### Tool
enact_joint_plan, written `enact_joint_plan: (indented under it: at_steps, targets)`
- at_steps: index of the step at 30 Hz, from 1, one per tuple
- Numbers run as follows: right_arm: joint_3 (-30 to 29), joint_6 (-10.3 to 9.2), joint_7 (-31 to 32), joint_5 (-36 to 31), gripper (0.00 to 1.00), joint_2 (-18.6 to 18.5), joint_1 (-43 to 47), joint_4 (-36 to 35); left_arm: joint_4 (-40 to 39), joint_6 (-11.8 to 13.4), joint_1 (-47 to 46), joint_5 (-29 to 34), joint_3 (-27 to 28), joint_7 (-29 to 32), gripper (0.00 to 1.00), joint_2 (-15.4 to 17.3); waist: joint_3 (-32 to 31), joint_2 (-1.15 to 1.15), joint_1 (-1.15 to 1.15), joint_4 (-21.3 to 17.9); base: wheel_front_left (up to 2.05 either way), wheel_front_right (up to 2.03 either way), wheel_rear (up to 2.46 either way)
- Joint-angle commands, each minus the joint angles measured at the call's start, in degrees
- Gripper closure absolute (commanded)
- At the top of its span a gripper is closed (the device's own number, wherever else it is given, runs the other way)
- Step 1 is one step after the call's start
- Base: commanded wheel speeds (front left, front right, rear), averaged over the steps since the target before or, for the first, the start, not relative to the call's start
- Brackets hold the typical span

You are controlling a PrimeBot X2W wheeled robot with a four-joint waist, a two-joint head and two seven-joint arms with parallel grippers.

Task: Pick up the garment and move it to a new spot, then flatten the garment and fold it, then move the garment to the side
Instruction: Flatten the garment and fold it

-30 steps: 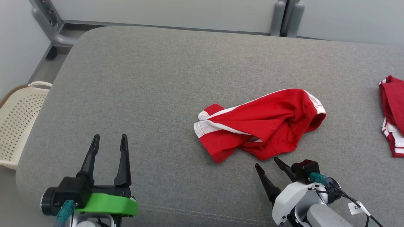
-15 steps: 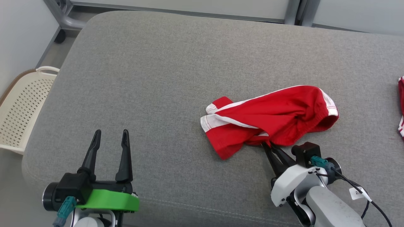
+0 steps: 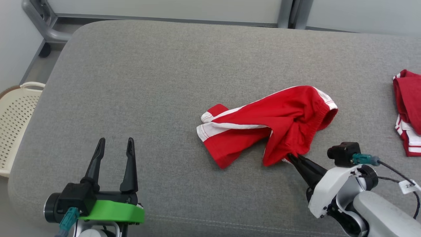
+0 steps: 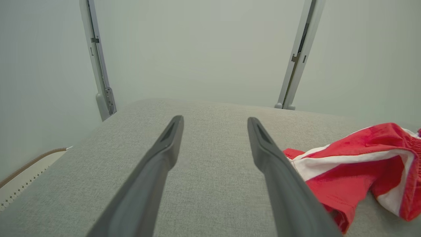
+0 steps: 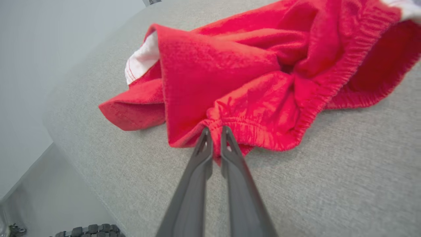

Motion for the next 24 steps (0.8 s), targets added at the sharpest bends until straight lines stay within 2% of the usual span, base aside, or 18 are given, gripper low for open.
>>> enact_joint_plan:
  at_steps: [1,7,11,13,18,24]
  targets:
    - [0.41,-0.01,1.78,2.28,1.0,-1.4,-0.05,-1.57,0.05,-0.21,0.14,0.36,0.23,-0.17,0.0,0.02,-0.13,0.0,0.0,-1.02,0.0,0.0,0.0]
    - [-1.47,0.0,12.5,19.22,1.0,-8.46,1.44,-10.69,0.15,-0.45,-0.09,0.51,0.16,-0.17,0.0,-0.07,-0.08,0.0,0.0,-2.81,0.0,0.0,0.0]
    - [-4.8,0.0,20.42,34.35,1.0,-10.07,2.89,-12.88,0.06,-0.62,-0.66,0.77,0.16,-0.17,0.0,-0.13,0.23,0.0,0.0,-3.7,0.0,0.0,0.0]
    - [-7.52,0.01,22.37,40.27,1.0,-10.75,2.84,-12.9,0.05,-0.82,-1.16,0.91,-0.14,-0.17,0.0,-0.15,0.65,0.0,0.0,-3.84,0.0,0.0,0.0]
    - [-13.92,0.01,25.27,53.56,1.0,-9.5,2.86,-8.39,-0.11,-1.01,-2.21,1.11,-0.22,-0.17,0.0,-0.16,2.0,0.0,0.0,-3.97,0.0,0.0,0.0]
    - [-19.46,0.01,23.85,59.64,1.0,-5.73,-0.47,-1.5,-0.07,-1.35,-3.5,1.34,-0.7,-0.17,0.0,-0.19,4.07,0.0,0.0,-3.76,0.0,0.0,0.0]
